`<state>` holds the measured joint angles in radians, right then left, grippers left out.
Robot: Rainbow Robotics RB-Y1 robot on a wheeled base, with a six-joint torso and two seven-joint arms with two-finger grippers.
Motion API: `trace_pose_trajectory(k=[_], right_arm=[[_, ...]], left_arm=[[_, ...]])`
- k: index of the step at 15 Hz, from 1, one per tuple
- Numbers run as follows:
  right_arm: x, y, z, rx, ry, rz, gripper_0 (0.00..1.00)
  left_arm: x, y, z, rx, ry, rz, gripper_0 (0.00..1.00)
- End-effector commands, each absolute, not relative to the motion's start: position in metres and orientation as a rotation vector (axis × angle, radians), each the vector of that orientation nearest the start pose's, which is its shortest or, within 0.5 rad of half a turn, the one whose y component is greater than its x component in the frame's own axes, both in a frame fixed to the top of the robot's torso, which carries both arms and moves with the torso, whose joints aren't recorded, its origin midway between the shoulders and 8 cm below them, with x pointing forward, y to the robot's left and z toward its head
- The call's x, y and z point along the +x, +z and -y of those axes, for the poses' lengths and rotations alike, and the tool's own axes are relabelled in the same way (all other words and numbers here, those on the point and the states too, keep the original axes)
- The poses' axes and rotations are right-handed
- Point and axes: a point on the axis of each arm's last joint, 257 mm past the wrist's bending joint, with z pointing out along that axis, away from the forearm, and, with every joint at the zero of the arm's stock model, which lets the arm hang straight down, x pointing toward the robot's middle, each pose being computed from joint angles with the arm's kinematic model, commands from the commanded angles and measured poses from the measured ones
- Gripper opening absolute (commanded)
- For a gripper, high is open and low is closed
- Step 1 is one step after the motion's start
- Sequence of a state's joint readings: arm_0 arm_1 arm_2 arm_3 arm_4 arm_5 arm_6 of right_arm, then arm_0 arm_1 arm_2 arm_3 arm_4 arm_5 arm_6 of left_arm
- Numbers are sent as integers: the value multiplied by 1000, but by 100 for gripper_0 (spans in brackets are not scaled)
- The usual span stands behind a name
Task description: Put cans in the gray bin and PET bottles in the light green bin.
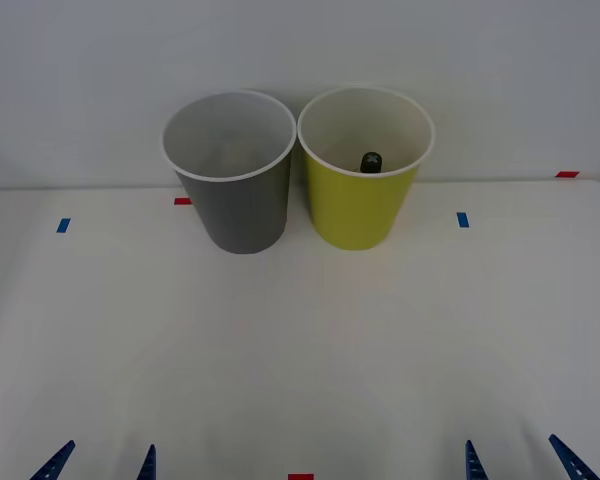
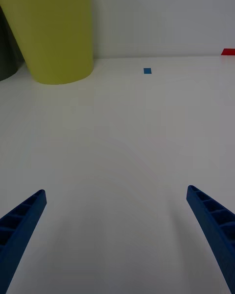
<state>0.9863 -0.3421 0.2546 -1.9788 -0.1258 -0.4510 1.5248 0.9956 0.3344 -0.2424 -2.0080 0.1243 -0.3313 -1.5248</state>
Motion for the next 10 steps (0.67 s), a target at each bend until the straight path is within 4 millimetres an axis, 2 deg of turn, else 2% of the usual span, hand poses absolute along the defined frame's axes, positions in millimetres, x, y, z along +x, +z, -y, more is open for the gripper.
trace_pose_trajectory(k=[1,10], right_arm=[[234,-300,253,-35,57,-1724,100],[234,-300,253,-35,57,-1724,100]], left_arm=[[231,-318,-257,28,-40,-1819,100],[231,-318,-257,28,-40,-1819,100]])
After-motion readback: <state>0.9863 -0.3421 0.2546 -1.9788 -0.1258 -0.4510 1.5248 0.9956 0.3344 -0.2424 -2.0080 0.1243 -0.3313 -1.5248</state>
